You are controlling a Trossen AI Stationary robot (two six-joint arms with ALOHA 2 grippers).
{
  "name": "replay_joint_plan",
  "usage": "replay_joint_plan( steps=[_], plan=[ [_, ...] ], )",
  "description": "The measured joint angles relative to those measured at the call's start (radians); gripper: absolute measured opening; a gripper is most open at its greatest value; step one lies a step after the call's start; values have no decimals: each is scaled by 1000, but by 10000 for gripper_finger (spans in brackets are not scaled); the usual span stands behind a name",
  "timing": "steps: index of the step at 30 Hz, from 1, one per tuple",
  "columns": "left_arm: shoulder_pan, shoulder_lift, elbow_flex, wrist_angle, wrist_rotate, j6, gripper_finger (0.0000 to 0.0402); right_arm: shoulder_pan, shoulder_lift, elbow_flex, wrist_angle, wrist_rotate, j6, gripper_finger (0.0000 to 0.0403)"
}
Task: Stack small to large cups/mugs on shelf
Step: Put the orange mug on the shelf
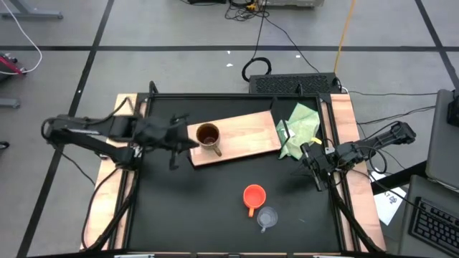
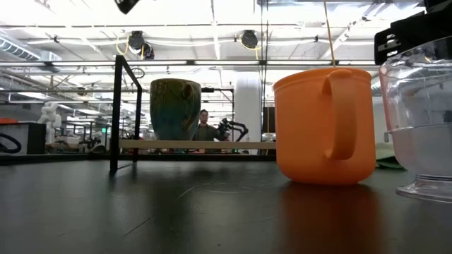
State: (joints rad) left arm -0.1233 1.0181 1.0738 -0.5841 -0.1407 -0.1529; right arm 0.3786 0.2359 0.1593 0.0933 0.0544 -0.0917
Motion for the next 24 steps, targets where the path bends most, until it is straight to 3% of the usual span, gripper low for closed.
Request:
replay_joint_plan(
  steps=[5,12,19,24],
  plan=[
    [-146,-119,-242,270,-89,-3,0,0,0,0,1,0,-1,0],
    [-277,-185,-485,561,-240,38,0,0,0,0,0,0,-3,0],
    [-347,-183,-719,923,-338,95,0,0,0,0,0,0,-32,0],
    [-353,-180,-883,1180,-339,132,0,0,0,0,0,0,-59,0]
  ],
)
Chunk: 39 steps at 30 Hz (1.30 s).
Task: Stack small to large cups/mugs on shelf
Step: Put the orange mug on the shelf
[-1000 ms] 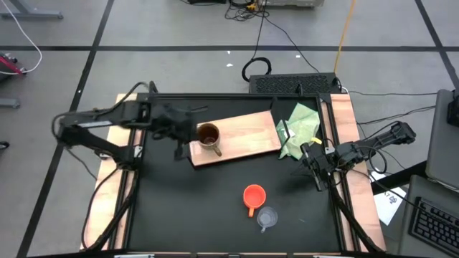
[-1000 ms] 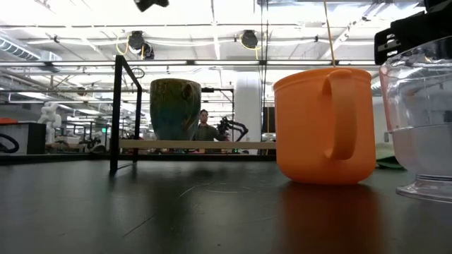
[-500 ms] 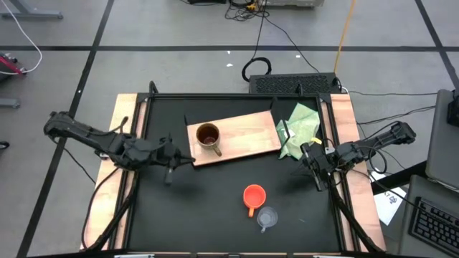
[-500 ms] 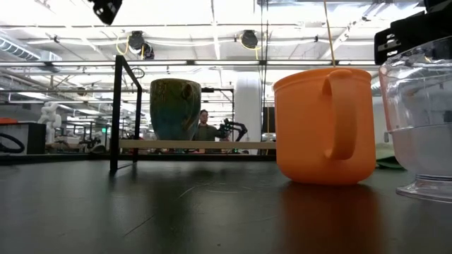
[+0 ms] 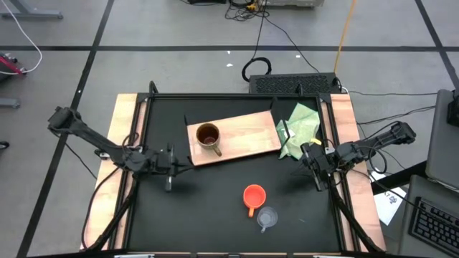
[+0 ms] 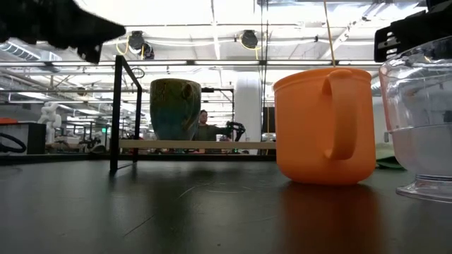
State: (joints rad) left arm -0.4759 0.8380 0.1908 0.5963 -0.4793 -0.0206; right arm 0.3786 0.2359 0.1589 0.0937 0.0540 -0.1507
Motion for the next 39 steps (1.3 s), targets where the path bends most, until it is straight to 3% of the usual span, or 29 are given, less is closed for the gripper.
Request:
replay_joint_plan(
  steps=[6,15,23,30,39],
  plan=[
    [0,-2,-102,120,-1,-14,0,0,0,0,0,0,-10,0],
    [0,-2,-120,135,-1,-10,0,0,37,0,12,0,-7,0],
    [0,-2,-120,130,12,0,0,3,133,0,232,-3,-18,5],
    [0,-2,-120,105,15,-14,0,3,289,4,448,-4,-16,50],
    [0,-1,-120,79,16,-36,1,3,512,206,349,-3,35,116]
  ],
)
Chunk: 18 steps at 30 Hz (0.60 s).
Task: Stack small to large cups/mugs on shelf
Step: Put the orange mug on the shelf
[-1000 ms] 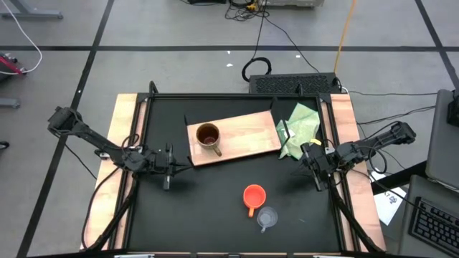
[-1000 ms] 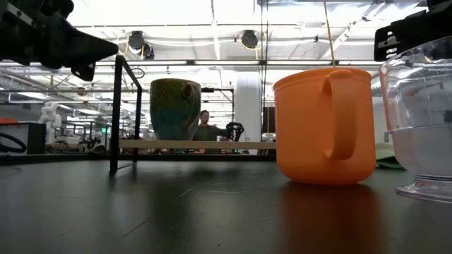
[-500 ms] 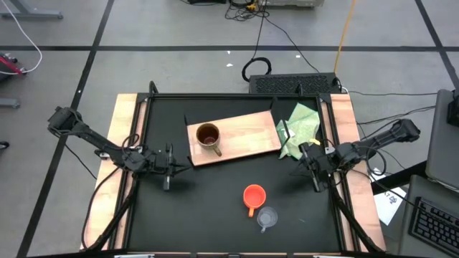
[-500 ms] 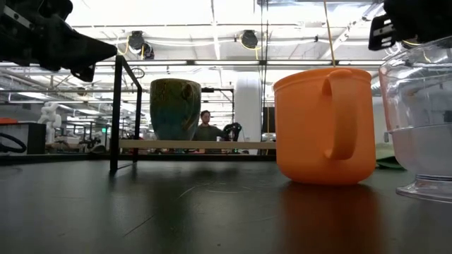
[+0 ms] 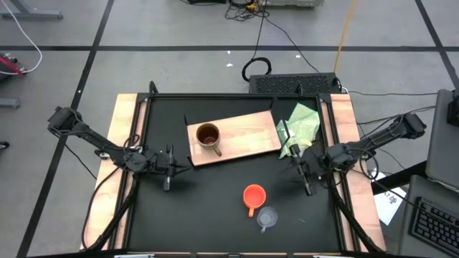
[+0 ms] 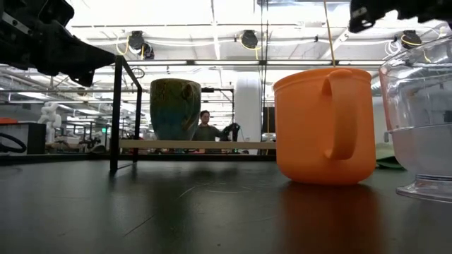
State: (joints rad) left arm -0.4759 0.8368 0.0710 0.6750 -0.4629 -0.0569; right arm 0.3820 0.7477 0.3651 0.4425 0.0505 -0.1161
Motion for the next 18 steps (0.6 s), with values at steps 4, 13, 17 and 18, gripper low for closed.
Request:
replay_joint_plan(
  steps=[4,13,17,18],
  plan=[
    [0,0,0,0,0,0,1,-6,103,112,-121,26,64,143],
    [0,0,0,1,21,0,2,-10,295,303,-304,29,162,180],
    [0,0,0,1,21,0,2,-13,344,363,-368,30,195,179],
    [0,0,0,1,21,0,2,-17,355,375,-395,29,208,178]
  ],
)
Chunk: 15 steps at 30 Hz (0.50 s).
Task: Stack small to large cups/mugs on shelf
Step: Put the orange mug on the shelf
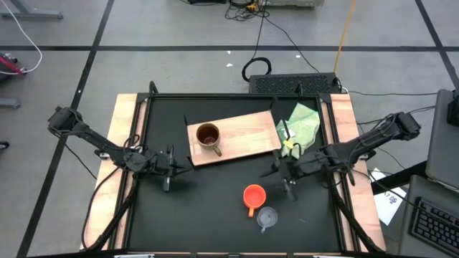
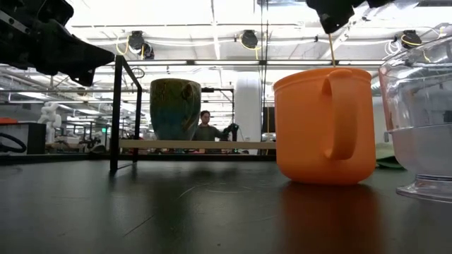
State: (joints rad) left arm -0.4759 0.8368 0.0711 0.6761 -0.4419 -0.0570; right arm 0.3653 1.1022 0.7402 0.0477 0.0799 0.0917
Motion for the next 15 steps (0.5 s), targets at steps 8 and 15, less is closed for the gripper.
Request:
replay_joint_plan(
  steps=[8,15],
  plan=[
    [0,0,0,0,0,0,1,-57,96,113,-202,-3,83,182],
    [0,0,0,0,0,0,4,-79,232,219,-384,-4,111,185]
  ],
)
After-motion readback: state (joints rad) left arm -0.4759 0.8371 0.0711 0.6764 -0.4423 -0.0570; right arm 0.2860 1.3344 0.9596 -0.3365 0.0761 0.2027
